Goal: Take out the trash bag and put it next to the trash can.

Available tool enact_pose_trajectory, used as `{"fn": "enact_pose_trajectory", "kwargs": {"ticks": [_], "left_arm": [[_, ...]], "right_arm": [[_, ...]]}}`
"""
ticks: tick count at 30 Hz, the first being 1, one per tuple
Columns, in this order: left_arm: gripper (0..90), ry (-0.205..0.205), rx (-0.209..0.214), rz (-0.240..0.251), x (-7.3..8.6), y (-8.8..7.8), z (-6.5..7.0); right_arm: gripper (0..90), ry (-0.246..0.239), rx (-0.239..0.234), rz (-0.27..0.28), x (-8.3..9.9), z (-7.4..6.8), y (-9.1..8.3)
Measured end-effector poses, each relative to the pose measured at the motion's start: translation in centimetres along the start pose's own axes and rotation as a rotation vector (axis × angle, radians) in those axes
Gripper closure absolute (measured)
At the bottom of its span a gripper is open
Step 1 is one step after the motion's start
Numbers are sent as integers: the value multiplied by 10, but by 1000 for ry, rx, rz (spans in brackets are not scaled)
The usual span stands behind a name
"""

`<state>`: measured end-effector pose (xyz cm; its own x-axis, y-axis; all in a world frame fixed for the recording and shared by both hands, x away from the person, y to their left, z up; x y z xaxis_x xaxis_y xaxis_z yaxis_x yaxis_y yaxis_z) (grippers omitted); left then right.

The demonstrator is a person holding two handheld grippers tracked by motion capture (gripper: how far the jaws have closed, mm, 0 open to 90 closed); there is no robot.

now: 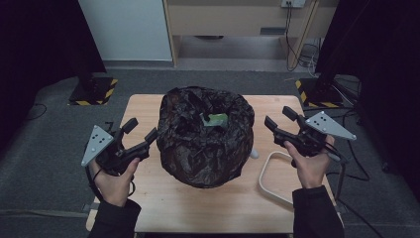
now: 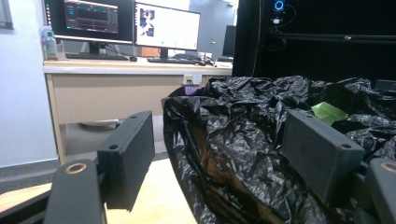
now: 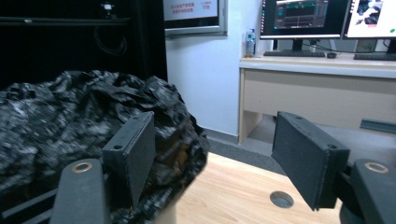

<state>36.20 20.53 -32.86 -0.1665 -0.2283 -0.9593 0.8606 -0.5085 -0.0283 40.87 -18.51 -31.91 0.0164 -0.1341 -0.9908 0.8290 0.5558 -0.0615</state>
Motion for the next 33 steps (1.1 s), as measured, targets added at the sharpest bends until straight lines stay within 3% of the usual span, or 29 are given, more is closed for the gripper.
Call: {"fn": "enact_pose_trajectory", "kwargs": {"ticks": [19,27,33], "left_arm": [[255,9,50,-18,-9,29,26],[259,15,53,-47,-5,45,30],[264,22,61,-56,-2,54,32]], "right_arm": [[301,-2,-76,27,-17,-30,19],[300,-17,-109,17,-20,-43,28],[314,-30,-128,-20,-13,-49,35]]}}
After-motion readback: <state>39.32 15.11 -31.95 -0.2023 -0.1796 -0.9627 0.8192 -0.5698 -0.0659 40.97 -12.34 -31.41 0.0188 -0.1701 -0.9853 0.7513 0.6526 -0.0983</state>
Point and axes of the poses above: each handheld gripper's, and its own axes: y roughly forward along the jaws, x roughly out of its underside, z roughly to its right, the point moved 6 cm from there along y, roughly forward along the jaws, and after that the axes turned 10 degrees about -y, right-handed, at the moved point
